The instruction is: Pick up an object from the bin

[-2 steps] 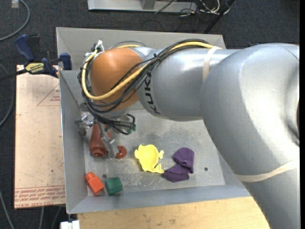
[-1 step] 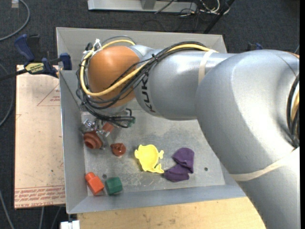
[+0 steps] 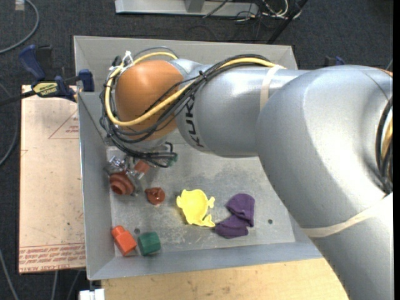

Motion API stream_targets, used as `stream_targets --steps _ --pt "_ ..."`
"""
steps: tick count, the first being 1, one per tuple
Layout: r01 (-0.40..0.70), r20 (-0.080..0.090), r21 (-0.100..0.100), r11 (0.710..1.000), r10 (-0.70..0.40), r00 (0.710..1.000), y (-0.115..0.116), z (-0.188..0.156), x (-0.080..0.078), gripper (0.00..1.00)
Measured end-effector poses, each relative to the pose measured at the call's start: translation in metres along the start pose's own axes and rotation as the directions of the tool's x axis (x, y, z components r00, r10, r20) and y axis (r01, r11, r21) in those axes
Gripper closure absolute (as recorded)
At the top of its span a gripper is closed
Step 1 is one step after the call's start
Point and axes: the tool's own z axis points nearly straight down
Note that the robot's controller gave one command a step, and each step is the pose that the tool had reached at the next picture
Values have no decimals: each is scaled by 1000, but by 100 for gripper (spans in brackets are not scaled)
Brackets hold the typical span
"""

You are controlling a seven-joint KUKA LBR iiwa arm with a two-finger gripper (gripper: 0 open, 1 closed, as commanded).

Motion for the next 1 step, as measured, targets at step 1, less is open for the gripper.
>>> stream_targets --steps 1 --pt "-1 0 -1 1000 1 1000 0 -3 0 100"
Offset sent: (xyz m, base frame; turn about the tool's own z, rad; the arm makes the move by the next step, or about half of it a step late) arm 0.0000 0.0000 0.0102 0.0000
